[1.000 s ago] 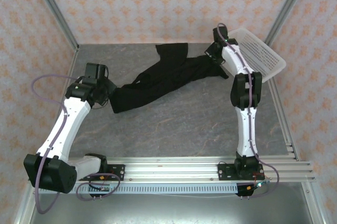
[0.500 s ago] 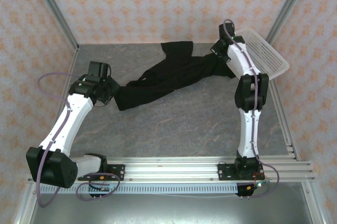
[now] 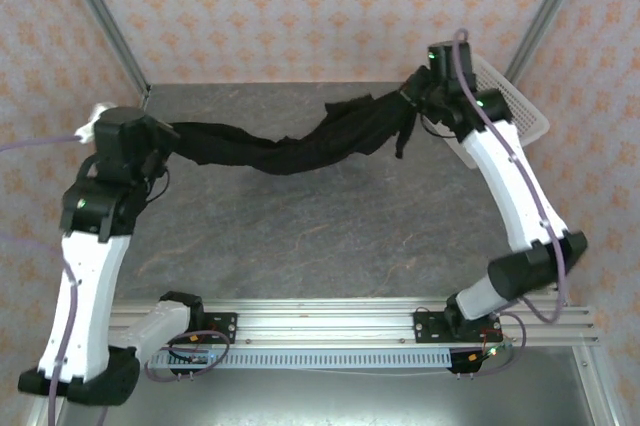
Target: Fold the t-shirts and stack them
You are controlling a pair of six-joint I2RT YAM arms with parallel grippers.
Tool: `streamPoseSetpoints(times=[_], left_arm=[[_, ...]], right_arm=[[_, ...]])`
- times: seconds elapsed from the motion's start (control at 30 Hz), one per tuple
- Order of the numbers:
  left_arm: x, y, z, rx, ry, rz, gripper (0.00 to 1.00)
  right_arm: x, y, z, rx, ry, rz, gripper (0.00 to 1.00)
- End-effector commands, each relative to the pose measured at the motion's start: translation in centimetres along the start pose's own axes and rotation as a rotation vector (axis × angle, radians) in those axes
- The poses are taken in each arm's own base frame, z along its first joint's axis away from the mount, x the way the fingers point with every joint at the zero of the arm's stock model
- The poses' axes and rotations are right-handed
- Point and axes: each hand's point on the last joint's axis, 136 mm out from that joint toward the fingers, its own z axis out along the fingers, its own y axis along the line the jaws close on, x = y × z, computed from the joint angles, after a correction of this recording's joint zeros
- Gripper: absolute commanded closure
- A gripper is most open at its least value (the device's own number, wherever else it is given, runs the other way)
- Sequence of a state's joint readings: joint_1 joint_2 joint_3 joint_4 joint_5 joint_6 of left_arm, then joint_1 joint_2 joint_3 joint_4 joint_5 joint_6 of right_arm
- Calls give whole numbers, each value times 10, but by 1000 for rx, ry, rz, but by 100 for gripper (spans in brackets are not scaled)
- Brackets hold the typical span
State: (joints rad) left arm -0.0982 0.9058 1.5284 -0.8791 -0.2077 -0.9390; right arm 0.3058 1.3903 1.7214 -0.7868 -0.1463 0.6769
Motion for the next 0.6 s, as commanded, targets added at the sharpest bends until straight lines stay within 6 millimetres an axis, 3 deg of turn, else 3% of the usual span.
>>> streamPoseSetpoints(times=[0.0, 0.1, 0.23, 0.3, 0.4, 0.5, 0.57], left_arm=[[-48, -6, -32, 7, -178, -14, 100], [-50, -11, -34, 19, -172, -14, 100], [-24, -8, 3, -39, -93, 22, 100], [-14, -15, 26, -55, -55, 55, 100], [-15, -31, 58, -72, -34, 97, 100], [-37, -47, 77, -81, -50, 101, 100], [-62, -59, 79, -65, -89, 74, 100]], right_arm=[[12, 1, -25, -57, 45, 44, 100], [37, -18, -23, -29, 123, 75, 100], [51, -30, 19, -10, 182, 99, 100], [42, -23, 42, -19, 187, 116, 100], [21, -1, 73, -72, 173, 137, 100], [-1, 25, 90, -109, 157, 126, 100], [-17, 43, 93, -136, 141, 113, 100]])
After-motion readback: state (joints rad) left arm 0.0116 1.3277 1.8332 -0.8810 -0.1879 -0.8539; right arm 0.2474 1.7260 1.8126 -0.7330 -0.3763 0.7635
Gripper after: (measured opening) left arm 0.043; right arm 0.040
